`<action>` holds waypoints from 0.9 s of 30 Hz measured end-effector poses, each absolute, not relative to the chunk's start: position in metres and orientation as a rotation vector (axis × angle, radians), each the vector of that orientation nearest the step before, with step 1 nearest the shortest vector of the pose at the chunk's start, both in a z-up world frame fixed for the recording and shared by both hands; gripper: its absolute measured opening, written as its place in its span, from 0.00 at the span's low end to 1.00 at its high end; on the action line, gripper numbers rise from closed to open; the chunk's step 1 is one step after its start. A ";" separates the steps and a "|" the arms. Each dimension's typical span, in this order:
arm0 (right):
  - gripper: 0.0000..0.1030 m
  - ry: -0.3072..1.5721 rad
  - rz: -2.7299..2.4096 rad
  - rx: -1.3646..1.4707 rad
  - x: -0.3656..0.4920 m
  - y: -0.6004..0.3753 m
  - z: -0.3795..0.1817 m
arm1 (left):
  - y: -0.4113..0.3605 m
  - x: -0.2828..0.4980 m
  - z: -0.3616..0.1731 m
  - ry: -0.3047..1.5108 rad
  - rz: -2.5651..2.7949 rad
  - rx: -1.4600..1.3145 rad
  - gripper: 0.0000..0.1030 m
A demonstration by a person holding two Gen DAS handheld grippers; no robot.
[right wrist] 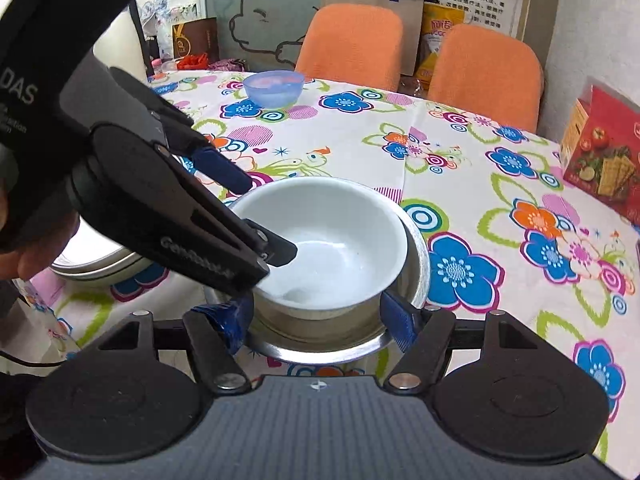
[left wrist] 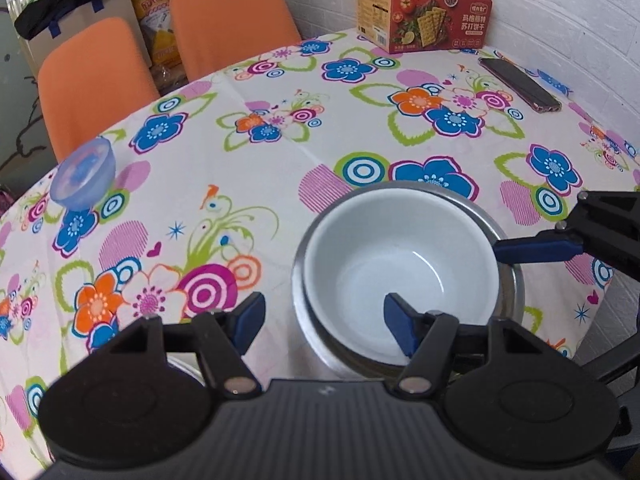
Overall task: Organize plates and bowls
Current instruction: 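Set the white bowl into the steel bowl and open the left tool, then move the left tool to the rim of the translucent blue bowl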
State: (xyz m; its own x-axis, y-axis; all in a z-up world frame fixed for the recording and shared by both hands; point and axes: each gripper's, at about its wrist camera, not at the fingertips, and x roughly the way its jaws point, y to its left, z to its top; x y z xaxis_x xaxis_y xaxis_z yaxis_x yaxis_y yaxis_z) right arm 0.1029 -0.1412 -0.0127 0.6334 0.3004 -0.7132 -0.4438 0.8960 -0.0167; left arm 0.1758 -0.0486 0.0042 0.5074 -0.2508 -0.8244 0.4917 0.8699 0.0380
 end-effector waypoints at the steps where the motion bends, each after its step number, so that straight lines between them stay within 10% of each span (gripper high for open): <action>1: 0.54 0.770 0.429 -0.203 0.098 -0.143 -0.011 | -0.043 0.174 0.008 0.931 -0.463 0.267 0.65; 27: 0.55 0.690 0.478 -0.307 0.182 -0.088 0.047 | 0.116 0.204 0.072 0.682 -0.020 0.172 0.68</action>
